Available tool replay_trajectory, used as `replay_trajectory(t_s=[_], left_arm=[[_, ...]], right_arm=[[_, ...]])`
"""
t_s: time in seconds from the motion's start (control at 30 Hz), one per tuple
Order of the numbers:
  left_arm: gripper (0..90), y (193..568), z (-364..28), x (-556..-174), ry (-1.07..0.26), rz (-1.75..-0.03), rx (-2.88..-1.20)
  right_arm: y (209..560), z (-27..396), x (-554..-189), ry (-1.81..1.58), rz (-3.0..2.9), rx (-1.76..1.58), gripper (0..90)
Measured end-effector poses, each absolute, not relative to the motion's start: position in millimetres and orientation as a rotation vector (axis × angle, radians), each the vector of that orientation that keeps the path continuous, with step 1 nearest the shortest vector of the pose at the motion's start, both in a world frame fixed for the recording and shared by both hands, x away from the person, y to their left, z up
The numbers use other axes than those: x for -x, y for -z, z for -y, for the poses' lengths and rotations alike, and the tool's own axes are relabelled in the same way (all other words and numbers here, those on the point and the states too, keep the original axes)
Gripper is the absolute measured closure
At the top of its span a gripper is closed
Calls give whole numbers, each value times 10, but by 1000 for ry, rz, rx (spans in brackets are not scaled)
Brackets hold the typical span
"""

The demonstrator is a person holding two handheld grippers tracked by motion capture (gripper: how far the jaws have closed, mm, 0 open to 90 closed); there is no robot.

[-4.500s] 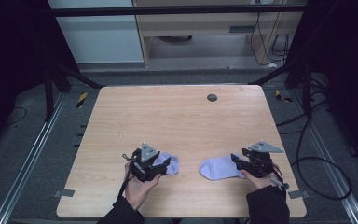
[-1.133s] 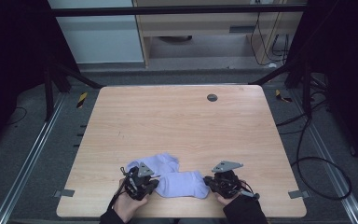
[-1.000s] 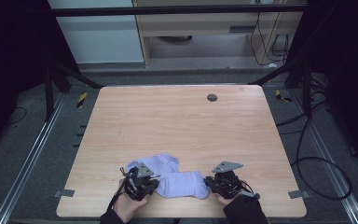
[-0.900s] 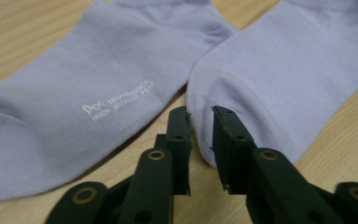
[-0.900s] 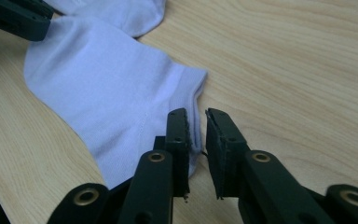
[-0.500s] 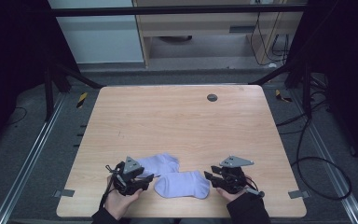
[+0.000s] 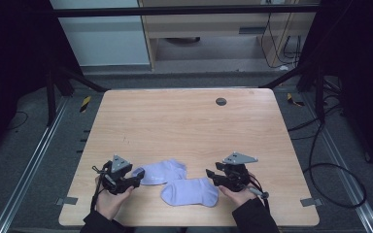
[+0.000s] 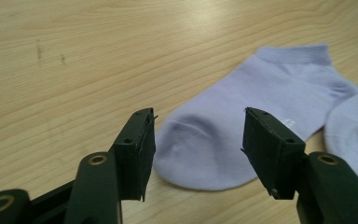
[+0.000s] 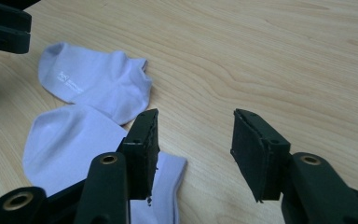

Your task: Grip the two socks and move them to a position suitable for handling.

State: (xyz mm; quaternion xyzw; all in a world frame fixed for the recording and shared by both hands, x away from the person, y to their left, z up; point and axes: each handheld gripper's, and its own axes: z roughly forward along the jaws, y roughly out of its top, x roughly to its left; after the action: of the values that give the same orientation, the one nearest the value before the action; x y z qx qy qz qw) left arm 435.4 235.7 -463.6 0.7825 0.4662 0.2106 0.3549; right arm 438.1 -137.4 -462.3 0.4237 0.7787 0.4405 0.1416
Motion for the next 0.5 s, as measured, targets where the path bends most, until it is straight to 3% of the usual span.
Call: replay_trajectory(t_s=[0.5], left_arm=[[408,4699,-2565,-4519,-574,-1252,-2012]], right_arm=[[4531,984,-4622,-1277,-2264,-1206,511]])
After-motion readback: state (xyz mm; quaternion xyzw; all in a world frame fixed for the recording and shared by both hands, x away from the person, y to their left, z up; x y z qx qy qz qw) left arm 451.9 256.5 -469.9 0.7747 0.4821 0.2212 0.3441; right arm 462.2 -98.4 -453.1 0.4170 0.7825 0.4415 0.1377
